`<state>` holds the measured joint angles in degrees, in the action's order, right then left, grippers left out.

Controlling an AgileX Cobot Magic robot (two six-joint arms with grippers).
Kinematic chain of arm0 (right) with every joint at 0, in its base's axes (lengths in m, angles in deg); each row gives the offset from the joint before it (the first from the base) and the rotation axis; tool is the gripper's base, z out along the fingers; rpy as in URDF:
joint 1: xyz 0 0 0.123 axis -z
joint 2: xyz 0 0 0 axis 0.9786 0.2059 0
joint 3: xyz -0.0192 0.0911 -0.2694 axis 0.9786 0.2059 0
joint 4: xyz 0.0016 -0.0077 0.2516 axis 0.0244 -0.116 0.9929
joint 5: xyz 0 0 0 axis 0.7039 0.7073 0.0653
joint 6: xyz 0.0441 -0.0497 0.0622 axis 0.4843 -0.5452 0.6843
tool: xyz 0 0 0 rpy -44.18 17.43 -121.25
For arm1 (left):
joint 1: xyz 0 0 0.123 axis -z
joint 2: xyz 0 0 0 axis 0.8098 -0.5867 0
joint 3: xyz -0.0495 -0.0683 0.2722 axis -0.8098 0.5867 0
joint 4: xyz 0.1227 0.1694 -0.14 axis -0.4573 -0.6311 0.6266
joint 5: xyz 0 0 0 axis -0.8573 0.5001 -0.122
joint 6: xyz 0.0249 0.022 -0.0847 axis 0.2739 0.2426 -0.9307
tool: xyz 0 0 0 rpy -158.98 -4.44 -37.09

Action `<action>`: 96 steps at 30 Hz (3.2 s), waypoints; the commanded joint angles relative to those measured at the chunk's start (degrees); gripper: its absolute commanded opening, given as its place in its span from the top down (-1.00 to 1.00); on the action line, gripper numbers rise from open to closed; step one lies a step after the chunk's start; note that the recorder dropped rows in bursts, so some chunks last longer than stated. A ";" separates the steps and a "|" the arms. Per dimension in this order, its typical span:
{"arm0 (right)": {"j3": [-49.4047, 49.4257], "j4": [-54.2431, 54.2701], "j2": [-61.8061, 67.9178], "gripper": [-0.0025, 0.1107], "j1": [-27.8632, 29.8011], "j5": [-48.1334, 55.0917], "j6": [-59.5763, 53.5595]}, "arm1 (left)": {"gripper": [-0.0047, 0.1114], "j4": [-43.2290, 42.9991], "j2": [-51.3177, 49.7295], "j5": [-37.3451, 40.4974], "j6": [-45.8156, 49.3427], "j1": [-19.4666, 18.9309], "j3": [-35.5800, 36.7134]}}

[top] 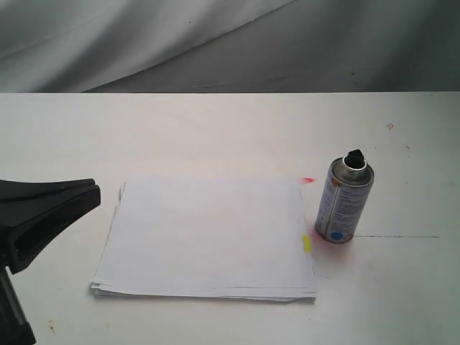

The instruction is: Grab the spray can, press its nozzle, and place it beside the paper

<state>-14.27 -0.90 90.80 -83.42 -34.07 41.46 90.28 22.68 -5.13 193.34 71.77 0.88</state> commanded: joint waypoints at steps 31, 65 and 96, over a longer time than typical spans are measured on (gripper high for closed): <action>12.36 5.61 -11.33 0.96 7.52 -5.41 1.59 | 0.92 0.66 0.20 0.07 0.38 0.27 0.26; 12.36 5.61 -11.81 0.96 7.52 -5.41 1.59 | 0.92 0.66 8.19 -6.41 -1.32 -2.29 1.22; 12.36 5.61 -11.81 0.96 7.52 -5.41 1.59 | 0.92 -75.27 35.48 -14.94 -88.19 -9.77 14.26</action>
<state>-2.08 4.62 79.40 -76.36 -39.43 43.22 17.06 58.06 -20.15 107.25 62.11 13.34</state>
